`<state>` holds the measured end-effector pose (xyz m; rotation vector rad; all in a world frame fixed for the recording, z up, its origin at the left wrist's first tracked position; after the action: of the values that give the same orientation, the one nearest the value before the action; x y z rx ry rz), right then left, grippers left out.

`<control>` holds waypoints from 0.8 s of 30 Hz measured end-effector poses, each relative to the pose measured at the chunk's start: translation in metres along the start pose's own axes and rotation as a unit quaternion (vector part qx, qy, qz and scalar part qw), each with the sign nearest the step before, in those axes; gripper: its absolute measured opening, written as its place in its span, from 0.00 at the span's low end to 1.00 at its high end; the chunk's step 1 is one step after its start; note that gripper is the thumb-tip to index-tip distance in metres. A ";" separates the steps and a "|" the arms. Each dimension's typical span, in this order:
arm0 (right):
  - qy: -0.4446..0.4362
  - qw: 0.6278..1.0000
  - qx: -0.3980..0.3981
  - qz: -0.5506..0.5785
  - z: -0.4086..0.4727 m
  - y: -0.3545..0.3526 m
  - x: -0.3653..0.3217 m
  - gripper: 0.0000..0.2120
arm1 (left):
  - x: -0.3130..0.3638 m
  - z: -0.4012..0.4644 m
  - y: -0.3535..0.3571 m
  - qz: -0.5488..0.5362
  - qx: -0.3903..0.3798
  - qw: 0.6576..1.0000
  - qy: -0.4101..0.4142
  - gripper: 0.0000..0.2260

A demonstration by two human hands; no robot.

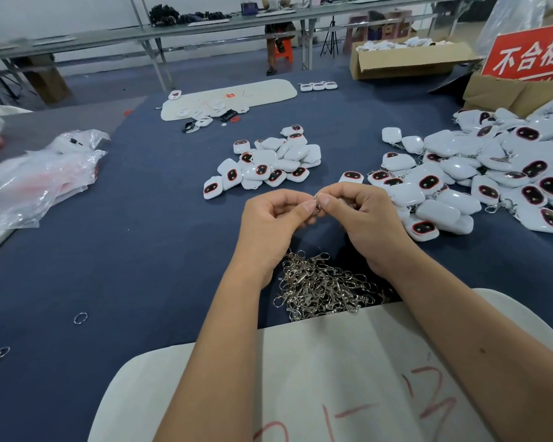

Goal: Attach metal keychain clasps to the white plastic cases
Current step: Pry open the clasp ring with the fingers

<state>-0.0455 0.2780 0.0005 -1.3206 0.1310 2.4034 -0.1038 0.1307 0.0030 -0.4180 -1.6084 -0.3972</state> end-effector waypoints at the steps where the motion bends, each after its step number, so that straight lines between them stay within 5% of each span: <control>1: 0.000 1.000 -0.002 0.001 0.000 0.000 0.000 0.07 | 0.000 0.000 0.000 0.002 0.000 1.000 -0.001 0.05; 11: -0.005 1.000 0.007 -0.015 -0.001 -0.001 -0.001 0.05 | 0.002 0.000 0.001 0.015 0.008 1.000 -0.007 0.05; 24: -0.010 0.997 0.004 -0.083 -0.001 0.000 -0.003 0.05 | 0.013 -0.007 0.000 0.220 0.122 0.960 0.124 0.09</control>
<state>-0.0431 0.2769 0.0020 -1.2510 0.0251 2.2741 -0.0981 0.1278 0.0164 -0.4995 -1.2553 0.0866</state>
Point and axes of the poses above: each hand's wrist, its own z-axis towards the middle knuckle, its own y-axis out of the palm, x = y × z, the point moved 6 cm from there along z, towards the middle knuckle, and after that the axes turned 14 degrees about -y, right-handed, at the moved point
